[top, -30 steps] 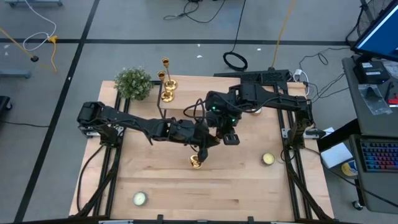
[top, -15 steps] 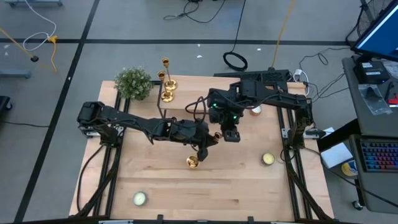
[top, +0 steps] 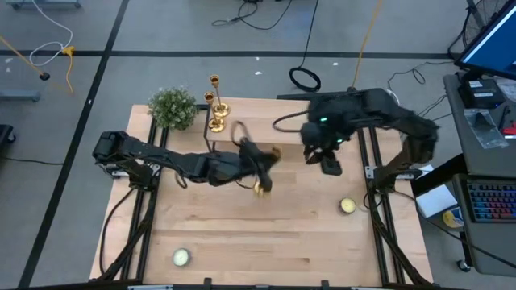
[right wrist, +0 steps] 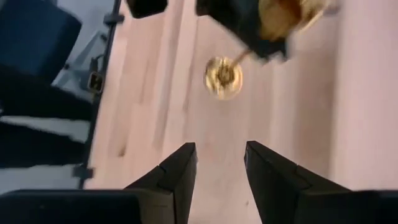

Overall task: Pick & Place candle stick holders
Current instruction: Put the gold candle holder on the shelf

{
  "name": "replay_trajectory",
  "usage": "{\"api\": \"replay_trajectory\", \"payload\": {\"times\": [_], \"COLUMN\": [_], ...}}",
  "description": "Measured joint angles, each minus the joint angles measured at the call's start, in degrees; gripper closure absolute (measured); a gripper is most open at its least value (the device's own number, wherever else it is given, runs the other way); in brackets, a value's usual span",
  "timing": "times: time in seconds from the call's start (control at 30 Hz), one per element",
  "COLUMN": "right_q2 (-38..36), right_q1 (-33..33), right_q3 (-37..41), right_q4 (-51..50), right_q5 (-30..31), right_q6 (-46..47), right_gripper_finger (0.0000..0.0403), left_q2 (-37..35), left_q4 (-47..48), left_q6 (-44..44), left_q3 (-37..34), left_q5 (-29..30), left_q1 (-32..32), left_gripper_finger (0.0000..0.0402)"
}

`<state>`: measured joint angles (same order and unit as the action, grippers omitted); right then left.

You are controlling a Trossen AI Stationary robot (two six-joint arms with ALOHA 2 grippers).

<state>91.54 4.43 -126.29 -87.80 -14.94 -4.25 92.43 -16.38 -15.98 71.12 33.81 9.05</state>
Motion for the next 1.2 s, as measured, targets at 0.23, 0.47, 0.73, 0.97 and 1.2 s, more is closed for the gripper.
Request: {"api": "replay_trajectory", "payload": {"times": [0.23, 0.47, 0.73, 0.97, 1.2], "right_q2": [-10.01, -19.99, -30.0, -34.96, -37.58], "right_q1": [0.0, 0.0, 0.0, 0.02, 0.04], "right_q3": [7.75, 22.68, 40.13, 46.28, 46.42], "right_q4": [8.52, 17.94, 30.18, 39.01, 42.17], "right_q5": [-0.09, -0.1, 0.14, 1.44, 7.69], "right_q6": [-4.67, -8.44, -9.01, -11.47, -14.11], "right_gripper_finger": [0.0273, 0.0273, 0.0273, 0.0273, 0.0273], "left_q2": [0.56, 2.14, 4.33, 5.2, 7.82], "left_q4": [-6.26, -9.31, -12.91, -11.91, -11.69], "left_q6": [18.84, 23.62, 27.47, 28.12, 27.82], "left_q3": [7.68, 11.11, 11.18, 11.15, 11.16], "left_q5": [21.84, 26.7, 31.93, 34.98, 35.12], "left_q1": [-1.59, -8.5, -14.23, -16.32, -17.8], "left_gripper_finger": [0.0374, 0.0374, 0.0374, 0.0374, 0.0374]}}
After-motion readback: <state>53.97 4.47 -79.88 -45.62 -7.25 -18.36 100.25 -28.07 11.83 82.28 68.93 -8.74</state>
